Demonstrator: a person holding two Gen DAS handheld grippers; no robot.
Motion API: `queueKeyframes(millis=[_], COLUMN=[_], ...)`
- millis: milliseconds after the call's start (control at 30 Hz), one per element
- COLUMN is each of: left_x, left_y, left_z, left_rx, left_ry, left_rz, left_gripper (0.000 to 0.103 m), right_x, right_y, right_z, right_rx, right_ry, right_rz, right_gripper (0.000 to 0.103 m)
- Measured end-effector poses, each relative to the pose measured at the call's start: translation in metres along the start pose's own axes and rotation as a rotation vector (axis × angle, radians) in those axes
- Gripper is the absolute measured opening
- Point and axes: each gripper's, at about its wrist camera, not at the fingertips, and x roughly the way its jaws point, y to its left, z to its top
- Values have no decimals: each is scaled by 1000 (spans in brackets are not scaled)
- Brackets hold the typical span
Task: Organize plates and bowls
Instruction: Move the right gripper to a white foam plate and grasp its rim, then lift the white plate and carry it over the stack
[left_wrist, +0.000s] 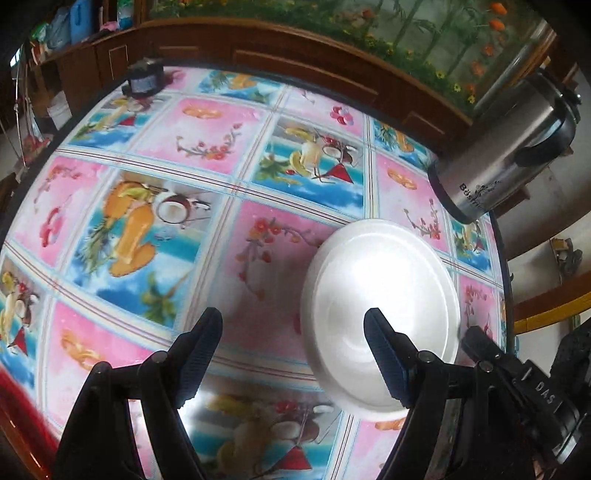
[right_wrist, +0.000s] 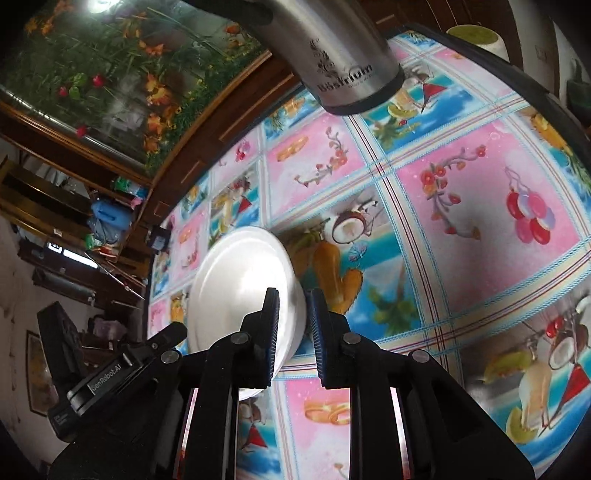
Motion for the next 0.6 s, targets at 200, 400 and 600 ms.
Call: queueKeyframes(millis=[200, 400, 600], left_x=[16, 21, 19], left_y=[-6, -8, -4], left_z=[0, -5, -6], left_rx=[8, 40, 27], left_ry=[29, 31, 32], left_rz=[-12, 12, 48], left_gripper=[79, 77, 39], right_x=[14, 25, 29], right_y=[-2, -1, 8], right_z=[-3, -9, -19], right_rx=[-2, 7, -23], right_ry=[33, 48, 26], right_rz=[-2, -4, -11], right_gripper=[18, 23, 23])
